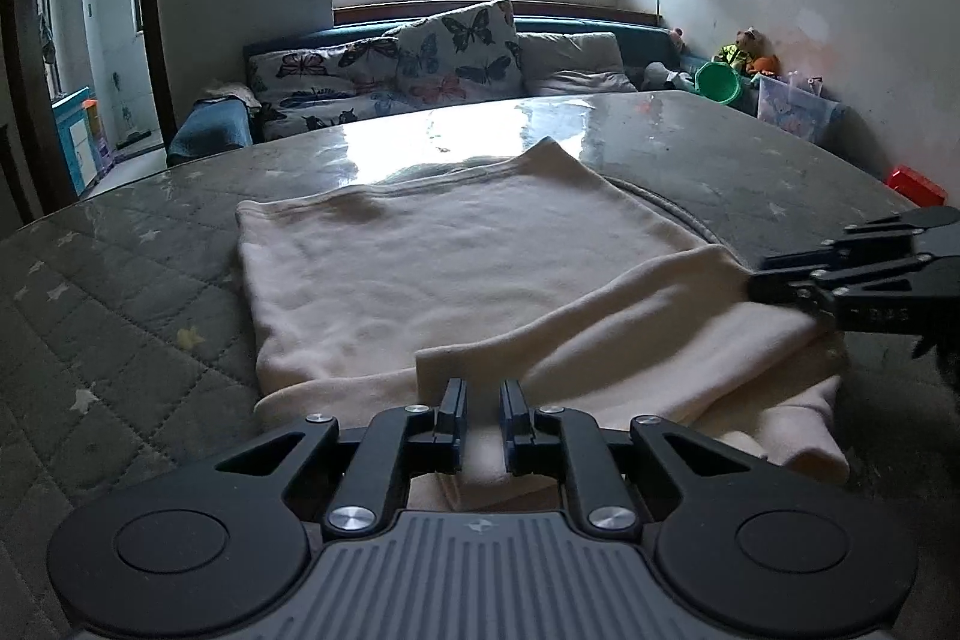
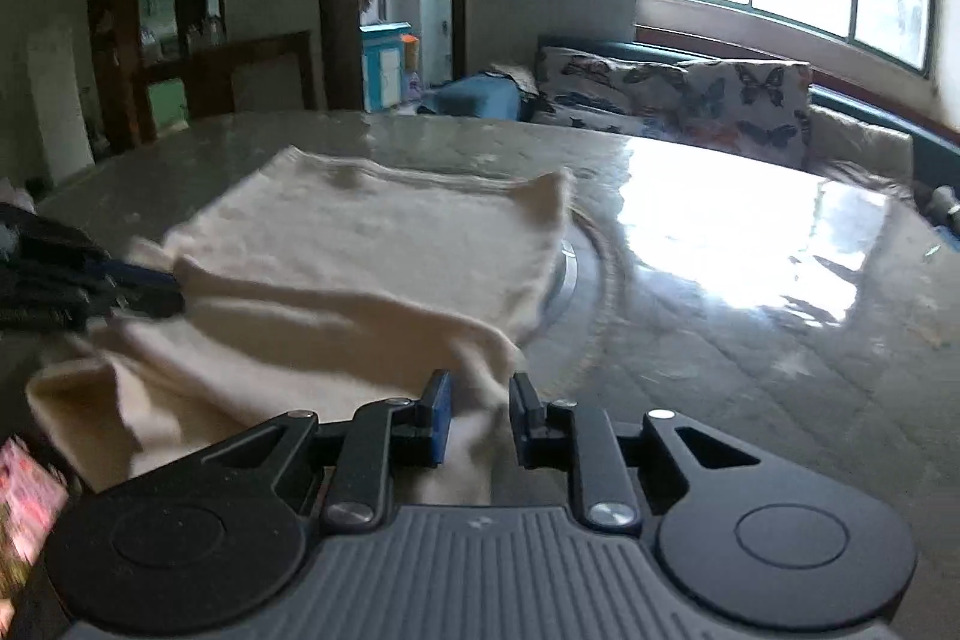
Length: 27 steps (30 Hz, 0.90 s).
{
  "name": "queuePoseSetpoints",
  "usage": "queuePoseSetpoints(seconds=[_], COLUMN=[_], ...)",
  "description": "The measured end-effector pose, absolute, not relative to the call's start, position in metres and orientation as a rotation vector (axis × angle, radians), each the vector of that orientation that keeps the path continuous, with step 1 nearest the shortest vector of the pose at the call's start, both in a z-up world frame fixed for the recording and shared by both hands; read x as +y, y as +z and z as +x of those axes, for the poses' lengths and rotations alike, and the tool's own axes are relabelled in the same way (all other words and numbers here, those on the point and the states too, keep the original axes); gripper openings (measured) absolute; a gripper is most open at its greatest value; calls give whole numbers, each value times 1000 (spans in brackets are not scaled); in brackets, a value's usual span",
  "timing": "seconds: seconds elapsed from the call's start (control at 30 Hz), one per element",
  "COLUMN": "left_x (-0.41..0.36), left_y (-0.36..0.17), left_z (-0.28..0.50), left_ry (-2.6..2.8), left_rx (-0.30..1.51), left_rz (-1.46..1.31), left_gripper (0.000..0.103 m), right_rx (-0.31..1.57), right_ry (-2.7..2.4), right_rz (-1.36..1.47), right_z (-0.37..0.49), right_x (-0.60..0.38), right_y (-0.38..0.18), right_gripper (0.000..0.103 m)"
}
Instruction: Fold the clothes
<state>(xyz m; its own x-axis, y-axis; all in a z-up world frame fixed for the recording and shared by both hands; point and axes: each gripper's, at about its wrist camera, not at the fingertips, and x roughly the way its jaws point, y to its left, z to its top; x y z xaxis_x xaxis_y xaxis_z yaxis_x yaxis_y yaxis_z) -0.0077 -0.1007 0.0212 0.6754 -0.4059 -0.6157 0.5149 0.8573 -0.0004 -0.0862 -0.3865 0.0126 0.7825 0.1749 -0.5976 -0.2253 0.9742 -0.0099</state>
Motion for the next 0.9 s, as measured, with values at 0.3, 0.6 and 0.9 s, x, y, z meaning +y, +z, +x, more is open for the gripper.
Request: queuePoseSetpoints(seconds=[0.3,0.6,0.9], left_x=[-100,-85,-89], left_y=[22,34,27], left_z=[-18,-31,-34], left_ry=[-508,-481,-506], left_rx=[629,606,633], left_rz=[216,222,266], left_gripper=[18,22,22], right_rx=[628,610,646], right_ry=[293,308,378], right_rz=[-163,-169,-185], right_z=[-114,-125,-110], right_x=[-361,-364,-343], right_y=[16,32,31], right_gripper=[19,19,21])
